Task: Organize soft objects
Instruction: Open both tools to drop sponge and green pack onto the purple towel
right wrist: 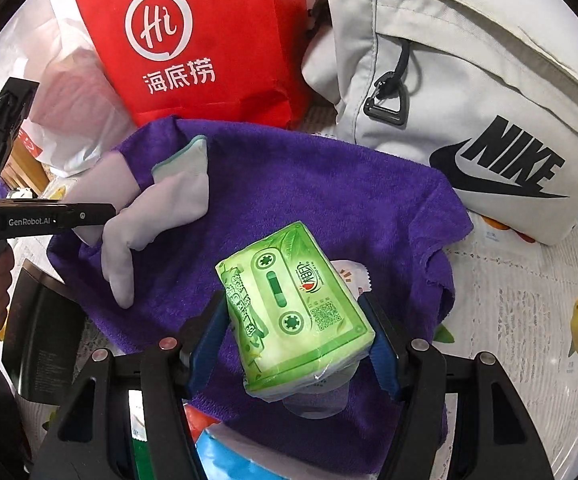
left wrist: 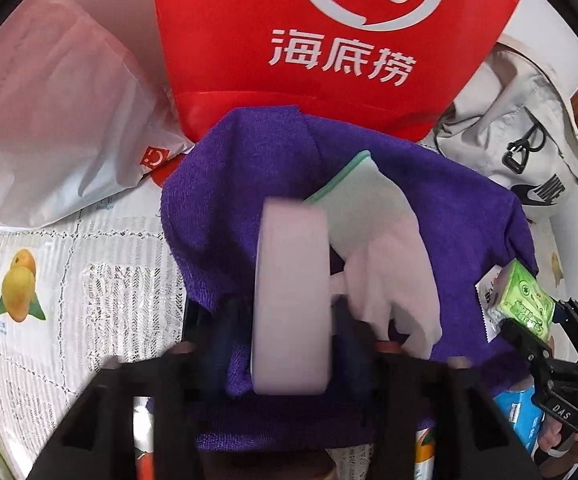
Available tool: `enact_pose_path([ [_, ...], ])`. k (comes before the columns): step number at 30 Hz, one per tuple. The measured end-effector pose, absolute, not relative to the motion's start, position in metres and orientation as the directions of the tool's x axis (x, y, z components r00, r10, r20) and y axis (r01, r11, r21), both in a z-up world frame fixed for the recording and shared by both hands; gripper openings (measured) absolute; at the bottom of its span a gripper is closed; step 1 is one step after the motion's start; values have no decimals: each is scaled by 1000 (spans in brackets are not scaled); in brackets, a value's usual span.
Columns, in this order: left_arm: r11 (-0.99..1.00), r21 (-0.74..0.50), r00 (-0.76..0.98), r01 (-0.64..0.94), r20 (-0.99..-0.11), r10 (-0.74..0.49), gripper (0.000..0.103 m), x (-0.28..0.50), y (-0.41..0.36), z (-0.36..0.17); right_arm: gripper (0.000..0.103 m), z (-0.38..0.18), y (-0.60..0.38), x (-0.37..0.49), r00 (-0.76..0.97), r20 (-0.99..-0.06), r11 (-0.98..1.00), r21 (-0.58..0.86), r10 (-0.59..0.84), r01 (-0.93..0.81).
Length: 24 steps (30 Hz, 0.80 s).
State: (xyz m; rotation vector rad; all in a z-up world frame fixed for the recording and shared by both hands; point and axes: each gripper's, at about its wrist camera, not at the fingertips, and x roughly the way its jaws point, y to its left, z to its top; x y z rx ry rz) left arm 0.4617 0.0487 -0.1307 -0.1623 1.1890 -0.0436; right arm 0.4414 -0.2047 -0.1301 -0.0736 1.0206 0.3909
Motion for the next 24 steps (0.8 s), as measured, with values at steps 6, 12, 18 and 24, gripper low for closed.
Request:
enact_pose_path([
  [6,991,-130,405,-37,-908,-104,72,455,46,-119,81,-127,-203,444,465,-839,929,120,284,-351],
  [12,990,-131,427,-44,-899,-100,72,434,52,-99,81,-108,-205,433,488,-822,929,124,293,-349],
  [18,991,-124,499,-54,-863,-81,72,390,60,-63,81,-76,-205,395,522,-797,928,122,304,-353],
  [24,985,-166,546,-38,-829,-119,72,335,70,-34,81,-48,-211,334,535,-772,918,153,342,-366],
])
